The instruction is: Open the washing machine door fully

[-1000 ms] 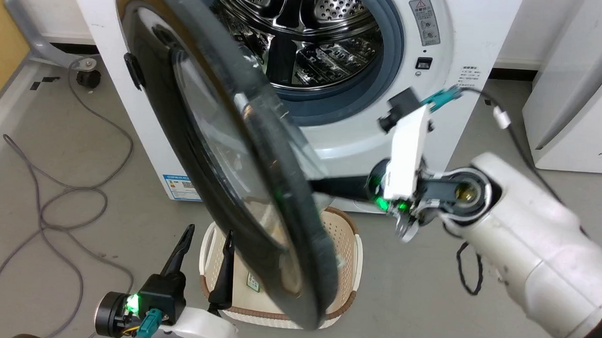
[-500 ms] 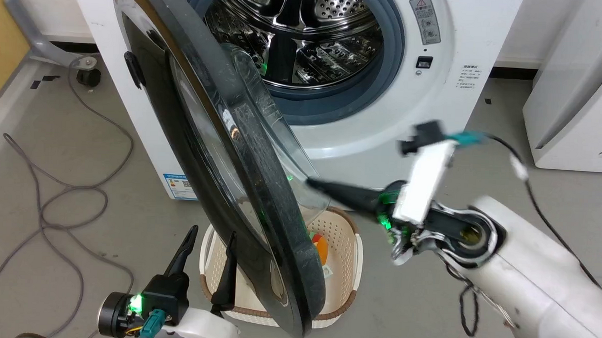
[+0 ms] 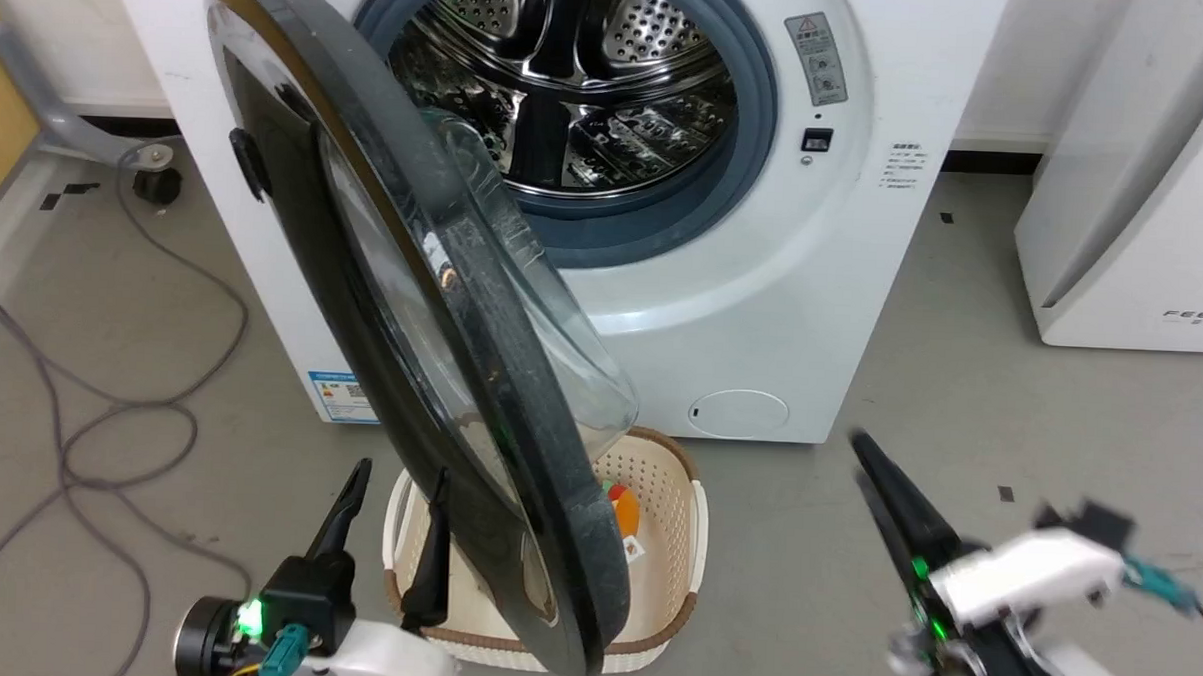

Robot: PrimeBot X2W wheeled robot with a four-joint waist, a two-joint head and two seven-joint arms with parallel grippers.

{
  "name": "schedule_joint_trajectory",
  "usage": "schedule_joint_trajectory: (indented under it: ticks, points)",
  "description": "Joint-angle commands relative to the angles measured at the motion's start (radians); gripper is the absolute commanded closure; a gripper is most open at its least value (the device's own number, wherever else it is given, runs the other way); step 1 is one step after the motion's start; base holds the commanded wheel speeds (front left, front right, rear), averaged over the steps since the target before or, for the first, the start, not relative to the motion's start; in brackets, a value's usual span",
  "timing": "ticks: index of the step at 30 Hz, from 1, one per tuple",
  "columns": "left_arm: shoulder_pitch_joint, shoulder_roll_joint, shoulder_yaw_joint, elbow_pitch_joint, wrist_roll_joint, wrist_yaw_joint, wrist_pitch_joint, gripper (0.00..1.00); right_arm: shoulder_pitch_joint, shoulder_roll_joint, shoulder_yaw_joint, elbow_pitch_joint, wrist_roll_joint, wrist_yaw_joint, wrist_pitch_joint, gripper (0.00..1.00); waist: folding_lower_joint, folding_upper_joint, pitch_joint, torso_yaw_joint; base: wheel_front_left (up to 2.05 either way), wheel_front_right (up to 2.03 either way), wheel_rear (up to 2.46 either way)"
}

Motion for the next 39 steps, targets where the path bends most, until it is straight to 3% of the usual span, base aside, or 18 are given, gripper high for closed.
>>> schedule_joint_trajectory:
  ticks: [1, 6, 11, 17, 20, 23, 30, 39]
  points:
    - [0.02, 0.004, 0.006, 0.002, 0.005, 0.005, -0.005, 0.0, 0.033, -0.009, -0.016, 0.005, -0.022, 0.001, -0.009, 0.0, 0.0001, 0.0, -0.003, -0.005, 0.0, 0.0, 0.0]
    - [0.034, 0.006, 0.021, 0.002, 0.005, 0.008, -0.005, 0.0, 0.156, 0.045, -0.247, 0.114, -0.265, 0.001, -0.017, 0.0, 0.0001, 0.0, -0.008, -0.025, 0.0, 0.0, 0.0]
    - [0.039, 0.008, 0.029, 0.007, 0.008, 0.007, -0.005, 0.0, 0.244, 0.147, -0.516, 0.129, -0.691, 0.001, -0.018, 0.0, 0.0001, 0.0, -0.008, -0.033, 0.0, 0.0, 0.0]
    - [0.032, 0.008, 0.038, 0.01, 0.008, 0.005, -0.005, 0.0, 0.333, 0.276, -0.75, -0.016, -1.199, 0.001, -0.018, 0.0, 0.0001, 0.0, -0.001, -0.03, 0.0, 0.0, 0.0]
    - [0.029, 0.008, 0.042, 0.011, 0.008, 0.005, -0.005, 0.0, 0.369, 0.318, -0.811, -0.116, -1.429, 0.001, -0.014, 0.0, 0.0001, 0.0, 0.0, -0.028, 0.0, 0.0, 0.0]
    - [0.029, 0.008, 0.048, 0.01, 0.009, 0.005, -0.005, 0.0, 0.4, 0.353, -0.841, -0.225, -1.586, 0.001, 0.038, 0.0, 0.0001, 0.0, 0.001, -0.03, 0.0, 0.0, 0.0]
    - [0.033, 0.009, 0.055, 0.017, 0.012, 0.005, -0.005, 0.0, 0.474, 0.378, -0.797, -0.39, -1.832, 0.001, 0.167, 0.0, 0.0001, 0.0, -0.005, -0.036, 0.0, 0.0, 0.0]
    - [0.034, 0.009, 0.052, 0.034, 0.016, -0.002, -0.005, 0.0, 0.507, 0.379, -0.757, -0.353, -1.864, 0.001, 0.179, 0.0, 0.0001, 0.0, -0.003, -0.04, 0.0, 0.0, 0.0]
